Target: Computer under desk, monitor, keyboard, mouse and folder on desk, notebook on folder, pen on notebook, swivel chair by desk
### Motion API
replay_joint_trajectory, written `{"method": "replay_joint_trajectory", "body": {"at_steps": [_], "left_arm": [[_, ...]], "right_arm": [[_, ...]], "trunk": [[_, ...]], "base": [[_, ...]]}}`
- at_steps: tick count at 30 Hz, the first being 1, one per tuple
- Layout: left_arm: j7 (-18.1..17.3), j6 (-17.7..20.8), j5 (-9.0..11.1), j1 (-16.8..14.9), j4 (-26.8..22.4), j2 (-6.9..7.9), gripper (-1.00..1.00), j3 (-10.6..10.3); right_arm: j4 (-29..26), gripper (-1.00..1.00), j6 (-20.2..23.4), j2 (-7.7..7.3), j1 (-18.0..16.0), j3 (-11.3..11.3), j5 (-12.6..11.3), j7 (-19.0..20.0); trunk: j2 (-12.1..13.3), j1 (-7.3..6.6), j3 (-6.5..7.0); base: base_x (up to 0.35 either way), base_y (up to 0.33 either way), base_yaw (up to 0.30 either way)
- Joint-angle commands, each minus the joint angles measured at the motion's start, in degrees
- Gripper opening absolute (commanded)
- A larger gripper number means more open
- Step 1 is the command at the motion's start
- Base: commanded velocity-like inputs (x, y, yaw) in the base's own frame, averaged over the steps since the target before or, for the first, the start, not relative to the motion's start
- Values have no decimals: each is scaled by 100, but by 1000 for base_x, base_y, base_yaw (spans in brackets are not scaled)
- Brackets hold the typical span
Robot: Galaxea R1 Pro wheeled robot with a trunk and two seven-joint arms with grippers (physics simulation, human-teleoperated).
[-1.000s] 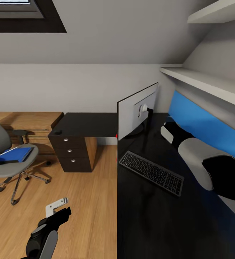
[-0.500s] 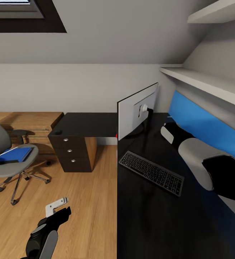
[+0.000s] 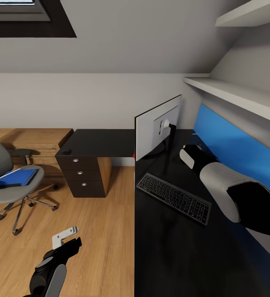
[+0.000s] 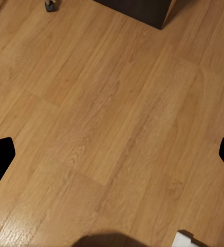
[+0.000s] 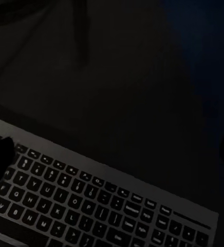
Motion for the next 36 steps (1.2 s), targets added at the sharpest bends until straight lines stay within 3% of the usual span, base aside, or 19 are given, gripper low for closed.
{"method": "replay_joint_trajectory", "body": {"at_steps": [1, 17, 20, 24, 36], "left_arm": [[45, 14, 61, -4, -10, -3, 100, 3], [67, -18, 48, -4, 245, -8, 100, -9], [93, -20, 46, -4, 288, -11, 100, -8], [100, -20, 45, -4, 313, -11, 100, -9], [107, -24, 45, -4, 320, -12, 100, -11]], "right_arm": [[-8, 100, 25, 11, 6, 45, -58, -35], [-3, 100, -59, 78, 364, 40, -41, -33], [-28, 100, -729, 91, 630, 54, -5, -54], [-18, 100, -1053, 79, 685, 44, 3, -57], [-1, 100, -1137, 78, 702, 46, -3, -56]], "trunk": [[-7, 1, -8], [-7, 1, -8], [-7, 1, -8], [-7, 1, -8], [-7, 1, -16]], "base": [[0, 0, 0], [0, 0, 0], [0, 0, 0], [0, 0, 0], [0, 0, 0]]}}
